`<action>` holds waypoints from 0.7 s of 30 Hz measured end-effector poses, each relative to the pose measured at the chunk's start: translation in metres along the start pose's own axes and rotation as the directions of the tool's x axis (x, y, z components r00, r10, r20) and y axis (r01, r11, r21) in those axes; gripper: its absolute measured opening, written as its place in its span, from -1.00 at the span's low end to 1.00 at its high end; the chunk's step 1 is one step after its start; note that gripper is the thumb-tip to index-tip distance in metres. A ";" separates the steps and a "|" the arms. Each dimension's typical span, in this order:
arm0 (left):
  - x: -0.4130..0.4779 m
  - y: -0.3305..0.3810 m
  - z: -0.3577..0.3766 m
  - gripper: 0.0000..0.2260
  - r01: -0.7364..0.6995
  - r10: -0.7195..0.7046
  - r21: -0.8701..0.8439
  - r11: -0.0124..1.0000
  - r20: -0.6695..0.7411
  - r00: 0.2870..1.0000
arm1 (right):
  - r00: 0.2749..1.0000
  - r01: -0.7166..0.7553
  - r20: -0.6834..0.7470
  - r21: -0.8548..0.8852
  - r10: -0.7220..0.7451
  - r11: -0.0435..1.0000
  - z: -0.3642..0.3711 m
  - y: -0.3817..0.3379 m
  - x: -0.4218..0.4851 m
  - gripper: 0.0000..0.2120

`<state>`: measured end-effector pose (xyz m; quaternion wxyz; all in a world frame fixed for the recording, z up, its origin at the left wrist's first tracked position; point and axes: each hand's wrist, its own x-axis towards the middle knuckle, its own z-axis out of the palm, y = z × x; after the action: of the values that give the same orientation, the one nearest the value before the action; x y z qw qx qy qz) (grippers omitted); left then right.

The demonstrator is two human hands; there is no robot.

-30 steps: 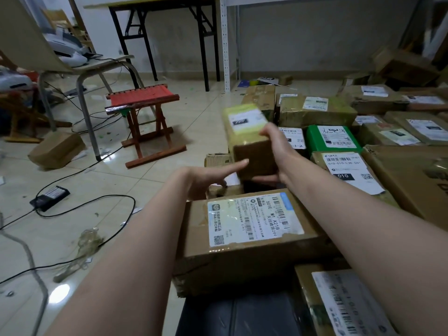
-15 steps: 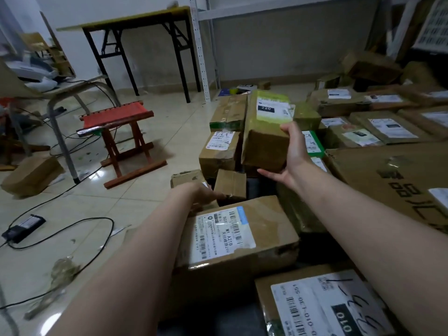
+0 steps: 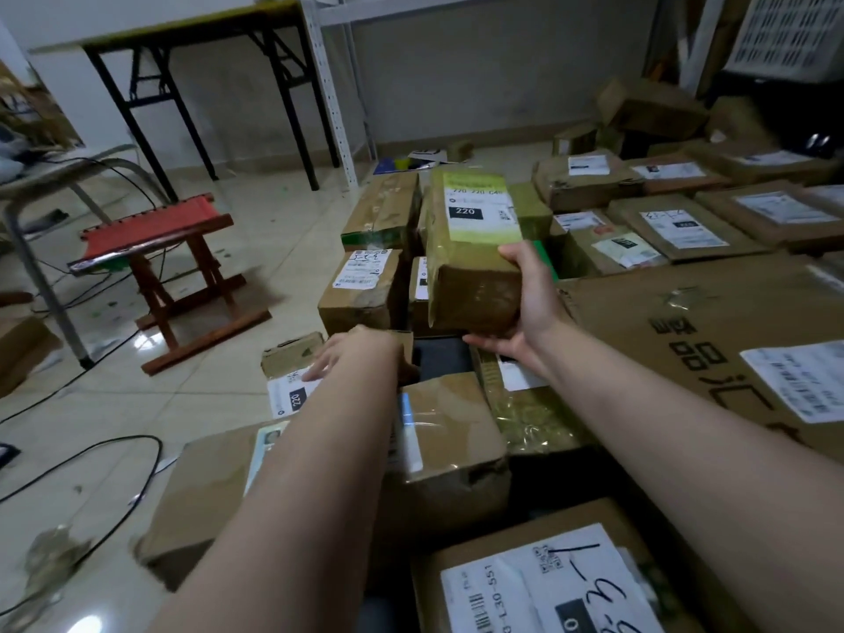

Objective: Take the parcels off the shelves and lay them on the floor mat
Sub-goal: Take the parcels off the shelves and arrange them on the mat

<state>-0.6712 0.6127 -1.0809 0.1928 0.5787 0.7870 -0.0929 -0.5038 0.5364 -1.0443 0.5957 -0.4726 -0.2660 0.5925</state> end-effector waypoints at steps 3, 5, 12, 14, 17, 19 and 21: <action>0.001 0.001 0.002 -0.09 -0.045 0.043 0.113 0.993 0.020 0.999 | 1.000 -0.002 0.023 0.010 0.001 1.000 -0.002 -0.002 0.000 -0.57; -0.001 -0.002 0.001 -0.07 -0.020 0.018 0.161 0.987 0.017 1.000 | 0.999 0.013 0.043 0.013 -0.014 1.000 -0.001 -0.005 0.000 -0.61; -0.017 -0.015 0.008 0.16 0.013 -0.007 0.168 0.986 -0.038 0.999 | 0.997 0.018 0.072 0.028 -0.020 0.999 0.005 -0.009 -0.007 -0.64; -0.022 -0.019 0.008 0.19 -0.011 0.018 0.134 0.991 -0.050 0.999 | 0.997 0.010 0.070 0.037 -0.013 0.999 0.006 -0.009 -0.009 -0.66; -0.029 -0.022 0.009 0.21 -0.028 0.035 0.063 0.998 -0.102 0.994 | 0.998 0.005 0.068 0.067 -0.009 0.998 0.005 -0.009 -0.011 -0.65; -0.030 -0.026 0.007 0.17 -0.043 0.046 0.031 0.999 -0.101 0.994 | 0.997 0.002 0.071 0.095 -0.009 0.995 0.005 -0.008 -0.011 -0.63; -0.028 -0.032 0.004 0.07 -0.071 0.068 -0.031 0.997 -0.094 0.993 | 0.998 -0.007 0.070 0.127 -0.002 0.992 0.005 -0.007 -0.011 -0.61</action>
<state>-0.6937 0.5766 -1.0750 0.1691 0.6059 0.7760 -0.0457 -0.5063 0.5278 -1.0332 0.6143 -0.4129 -0.2477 0.6252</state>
